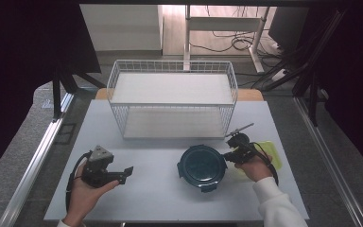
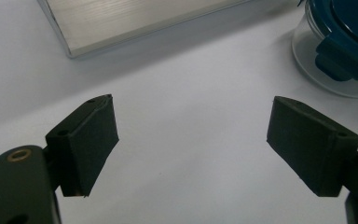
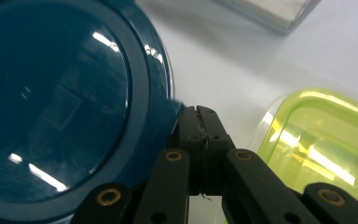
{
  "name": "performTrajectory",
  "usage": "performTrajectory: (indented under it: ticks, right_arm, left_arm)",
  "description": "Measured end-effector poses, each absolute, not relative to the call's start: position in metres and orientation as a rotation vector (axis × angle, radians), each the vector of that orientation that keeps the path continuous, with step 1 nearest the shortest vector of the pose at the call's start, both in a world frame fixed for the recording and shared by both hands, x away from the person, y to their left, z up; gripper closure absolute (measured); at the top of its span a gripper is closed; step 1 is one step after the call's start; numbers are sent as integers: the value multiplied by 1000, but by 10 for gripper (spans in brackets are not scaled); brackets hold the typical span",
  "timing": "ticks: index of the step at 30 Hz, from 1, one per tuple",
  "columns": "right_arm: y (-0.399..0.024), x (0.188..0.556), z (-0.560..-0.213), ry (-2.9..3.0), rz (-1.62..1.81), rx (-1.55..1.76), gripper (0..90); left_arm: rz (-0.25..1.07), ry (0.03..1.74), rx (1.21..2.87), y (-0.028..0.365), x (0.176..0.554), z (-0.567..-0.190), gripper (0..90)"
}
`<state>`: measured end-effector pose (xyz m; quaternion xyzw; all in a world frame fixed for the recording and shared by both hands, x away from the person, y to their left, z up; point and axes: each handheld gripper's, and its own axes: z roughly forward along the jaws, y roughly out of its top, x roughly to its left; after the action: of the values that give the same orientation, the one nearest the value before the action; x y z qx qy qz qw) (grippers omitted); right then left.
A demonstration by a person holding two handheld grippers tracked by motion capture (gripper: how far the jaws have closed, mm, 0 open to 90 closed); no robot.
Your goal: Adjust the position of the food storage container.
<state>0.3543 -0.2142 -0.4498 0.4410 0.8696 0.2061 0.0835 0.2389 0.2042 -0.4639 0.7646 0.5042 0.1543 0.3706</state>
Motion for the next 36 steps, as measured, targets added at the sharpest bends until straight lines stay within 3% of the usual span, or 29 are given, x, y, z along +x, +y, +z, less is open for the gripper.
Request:
performTrajectory:
  ticks: [36]
  right_arm:
    - [-209, 343, -457, 2589, 596, 1342, 894]
  left_arm:
    - [373, 1318, 1986, 202, 245, -471, 155]
